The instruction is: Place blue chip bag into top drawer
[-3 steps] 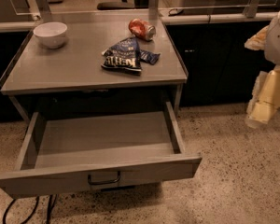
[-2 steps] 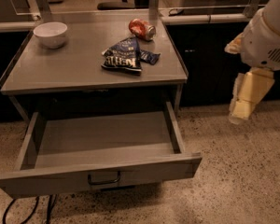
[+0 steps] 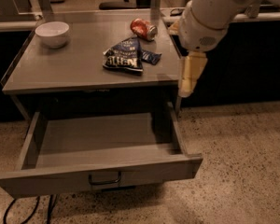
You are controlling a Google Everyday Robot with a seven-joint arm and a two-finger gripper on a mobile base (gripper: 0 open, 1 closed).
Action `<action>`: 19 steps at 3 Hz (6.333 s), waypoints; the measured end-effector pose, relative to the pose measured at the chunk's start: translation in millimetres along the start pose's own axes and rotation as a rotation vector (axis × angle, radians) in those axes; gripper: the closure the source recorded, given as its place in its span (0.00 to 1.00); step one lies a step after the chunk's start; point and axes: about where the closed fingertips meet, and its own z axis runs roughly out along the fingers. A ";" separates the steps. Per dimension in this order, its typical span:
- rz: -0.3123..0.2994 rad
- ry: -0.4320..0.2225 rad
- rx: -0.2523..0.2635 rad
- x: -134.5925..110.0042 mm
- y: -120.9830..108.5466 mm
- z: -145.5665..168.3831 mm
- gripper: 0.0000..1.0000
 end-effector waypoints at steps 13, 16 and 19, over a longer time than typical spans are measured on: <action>-0.018 -0.745 -0.102 -83.5 -170.8 167.0 0.18; -0.017 -0.745 -0.102 -83.6 -170.8 167.1 0.88; -0.075 -0.716 -0.062 -127.1 -182.8 127.5 1.00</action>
Offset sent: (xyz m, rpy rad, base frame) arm 0.0412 0.0424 0.0229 0.0464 -0.0622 0.0666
